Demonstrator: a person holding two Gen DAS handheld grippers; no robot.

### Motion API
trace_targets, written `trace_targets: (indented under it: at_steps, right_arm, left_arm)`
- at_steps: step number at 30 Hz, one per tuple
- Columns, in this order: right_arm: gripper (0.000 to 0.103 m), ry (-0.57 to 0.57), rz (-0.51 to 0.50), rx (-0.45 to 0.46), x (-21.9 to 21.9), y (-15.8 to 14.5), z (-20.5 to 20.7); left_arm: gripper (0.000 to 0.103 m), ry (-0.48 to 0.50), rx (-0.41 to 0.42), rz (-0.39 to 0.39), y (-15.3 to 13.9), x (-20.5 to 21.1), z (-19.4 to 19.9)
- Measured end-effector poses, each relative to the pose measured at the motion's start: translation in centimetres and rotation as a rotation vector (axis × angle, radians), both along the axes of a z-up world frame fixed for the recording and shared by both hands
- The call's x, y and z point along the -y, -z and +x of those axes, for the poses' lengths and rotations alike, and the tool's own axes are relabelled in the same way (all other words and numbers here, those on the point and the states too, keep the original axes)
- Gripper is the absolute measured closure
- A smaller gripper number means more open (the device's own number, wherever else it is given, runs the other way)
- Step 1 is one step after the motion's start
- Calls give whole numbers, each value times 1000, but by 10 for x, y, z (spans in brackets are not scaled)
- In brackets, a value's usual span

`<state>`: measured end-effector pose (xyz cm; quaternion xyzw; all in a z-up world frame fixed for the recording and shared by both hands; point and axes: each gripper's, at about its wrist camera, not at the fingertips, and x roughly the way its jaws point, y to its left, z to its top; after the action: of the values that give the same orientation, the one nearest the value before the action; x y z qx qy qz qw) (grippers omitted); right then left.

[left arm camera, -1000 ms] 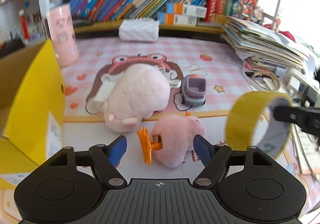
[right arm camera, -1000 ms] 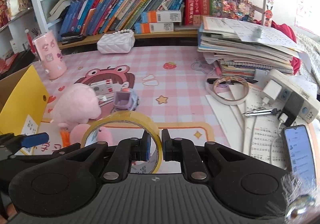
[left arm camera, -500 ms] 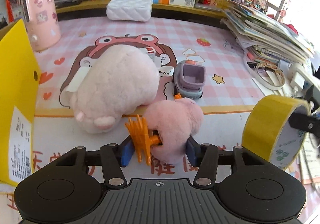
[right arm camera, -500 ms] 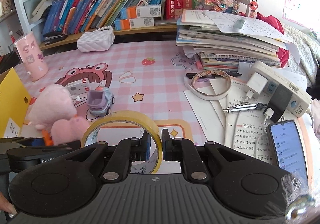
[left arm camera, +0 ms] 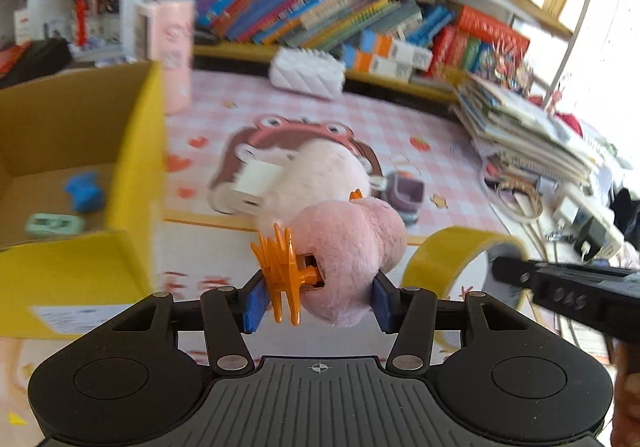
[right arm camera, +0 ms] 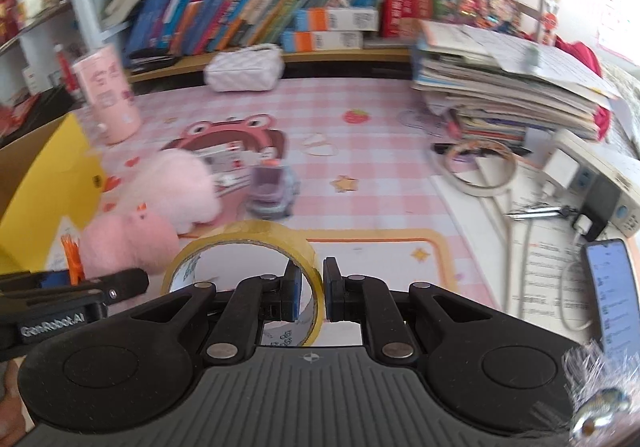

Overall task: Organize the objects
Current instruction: 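Carry the pink plush chick and yellow tape with both tools over the yellow box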

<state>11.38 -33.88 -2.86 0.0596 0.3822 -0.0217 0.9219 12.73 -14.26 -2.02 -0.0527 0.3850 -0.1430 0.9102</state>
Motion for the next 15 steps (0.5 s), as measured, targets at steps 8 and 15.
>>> trace_targets:
  at_steps: [8, 15]
  right_arm:
    - [92, -81, 12, 25, -68, -13, -23]
    - [92, -192, 14, 50, -137, -23, -51]
  left_arm:
    - [53, -95, 63, 0, -16, -76, -44]
    - [53, -184, 70, -4, -20, -138, -77]
